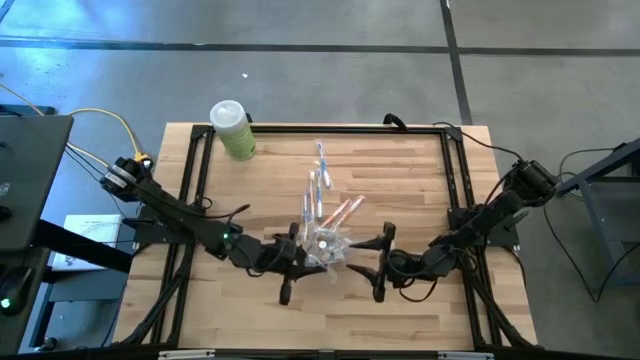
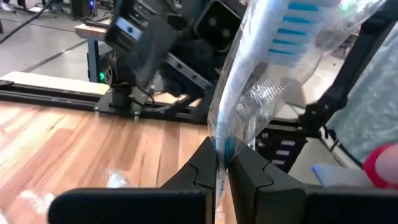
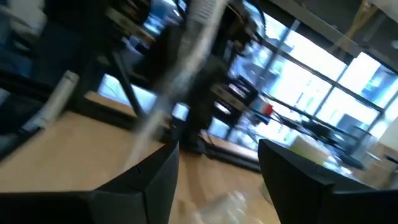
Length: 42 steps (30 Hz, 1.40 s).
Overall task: Pick & Place toothbrushing station
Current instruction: Put the blue toothbrush into the transparent organizer
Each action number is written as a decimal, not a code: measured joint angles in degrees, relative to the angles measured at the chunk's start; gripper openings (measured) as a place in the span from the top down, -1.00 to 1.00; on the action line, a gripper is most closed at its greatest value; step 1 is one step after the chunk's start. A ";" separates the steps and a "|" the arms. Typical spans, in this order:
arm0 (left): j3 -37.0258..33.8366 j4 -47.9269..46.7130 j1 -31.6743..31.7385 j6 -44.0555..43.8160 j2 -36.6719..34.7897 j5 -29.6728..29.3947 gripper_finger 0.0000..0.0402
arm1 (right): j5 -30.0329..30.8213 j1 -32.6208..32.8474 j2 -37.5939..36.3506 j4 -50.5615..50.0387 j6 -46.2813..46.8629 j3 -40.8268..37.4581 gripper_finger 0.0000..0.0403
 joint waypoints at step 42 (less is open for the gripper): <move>0.21 -1.78 4.33 -2.03 0.02 2.39 0.93 | -23.23 -12.44 0.02 -20.86 30.29 14.08 -0.04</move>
